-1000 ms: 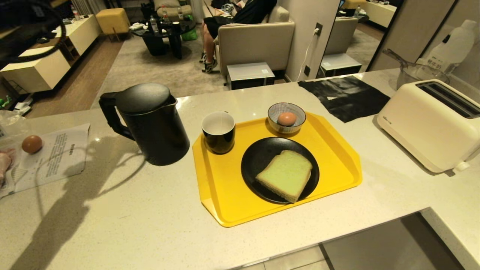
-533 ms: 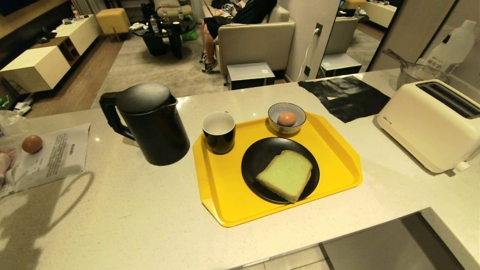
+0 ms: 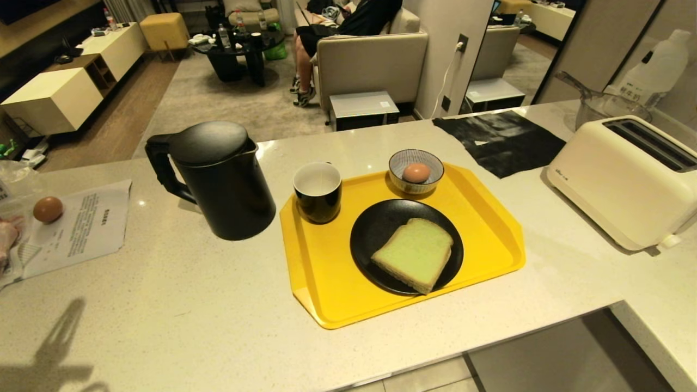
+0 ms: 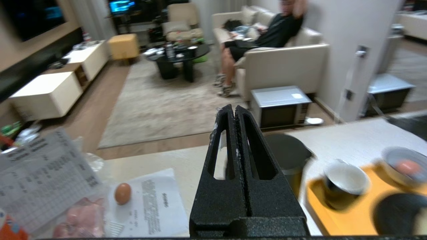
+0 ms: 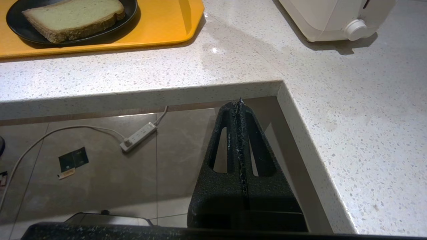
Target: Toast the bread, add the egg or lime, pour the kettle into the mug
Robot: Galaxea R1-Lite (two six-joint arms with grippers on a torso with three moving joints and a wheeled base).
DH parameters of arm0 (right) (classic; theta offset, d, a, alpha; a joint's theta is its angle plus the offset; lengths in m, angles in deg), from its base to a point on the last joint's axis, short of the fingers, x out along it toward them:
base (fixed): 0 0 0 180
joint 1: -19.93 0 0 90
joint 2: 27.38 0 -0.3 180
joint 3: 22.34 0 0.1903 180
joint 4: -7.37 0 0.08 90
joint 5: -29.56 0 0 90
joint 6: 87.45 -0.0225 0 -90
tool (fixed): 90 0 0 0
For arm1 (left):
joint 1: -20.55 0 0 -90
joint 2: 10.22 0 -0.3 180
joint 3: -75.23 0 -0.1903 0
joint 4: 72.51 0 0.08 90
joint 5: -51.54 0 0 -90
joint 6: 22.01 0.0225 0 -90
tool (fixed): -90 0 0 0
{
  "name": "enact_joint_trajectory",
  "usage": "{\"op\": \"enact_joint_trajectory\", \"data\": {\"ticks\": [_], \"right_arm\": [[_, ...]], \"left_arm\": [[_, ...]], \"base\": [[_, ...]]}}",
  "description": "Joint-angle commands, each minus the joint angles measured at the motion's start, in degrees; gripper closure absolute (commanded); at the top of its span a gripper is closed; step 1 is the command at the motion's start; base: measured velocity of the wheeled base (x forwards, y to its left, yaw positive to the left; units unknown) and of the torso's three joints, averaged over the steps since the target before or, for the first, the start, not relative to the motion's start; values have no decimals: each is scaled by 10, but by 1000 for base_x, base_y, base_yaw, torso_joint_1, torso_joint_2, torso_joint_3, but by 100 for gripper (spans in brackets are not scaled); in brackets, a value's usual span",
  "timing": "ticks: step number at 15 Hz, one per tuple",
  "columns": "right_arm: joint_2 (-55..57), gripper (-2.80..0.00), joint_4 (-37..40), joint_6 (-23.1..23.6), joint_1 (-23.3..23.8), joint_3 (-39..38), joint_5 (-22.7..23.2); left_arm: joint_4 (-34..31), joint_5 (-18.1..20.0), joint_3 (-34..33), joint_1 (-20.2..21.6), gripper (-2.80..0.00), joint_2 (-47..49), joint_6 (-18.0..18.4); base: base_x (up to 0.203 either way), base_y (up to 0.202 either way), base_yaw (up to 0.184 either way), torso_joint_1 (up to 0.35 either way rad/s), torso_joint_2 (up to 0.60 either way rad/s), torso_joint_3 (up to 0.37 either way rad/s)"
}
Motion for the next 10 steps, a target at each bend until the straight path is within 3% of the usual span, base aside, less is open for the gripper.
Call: {"op": "enact_joint_trajectory", "data": {"ticks": [1,10], "right_arm": [[1,0,-1,0,0,-15,0],[1,0,-1,0,0,-15,0]], "left_arm": [[-4,-1,-49,-31,0,-96,7],[-17,11,-232,-28,0,-308,36]], "base": [[0,0,0,0,0,0],[0,0,0,0,0,0]]}}
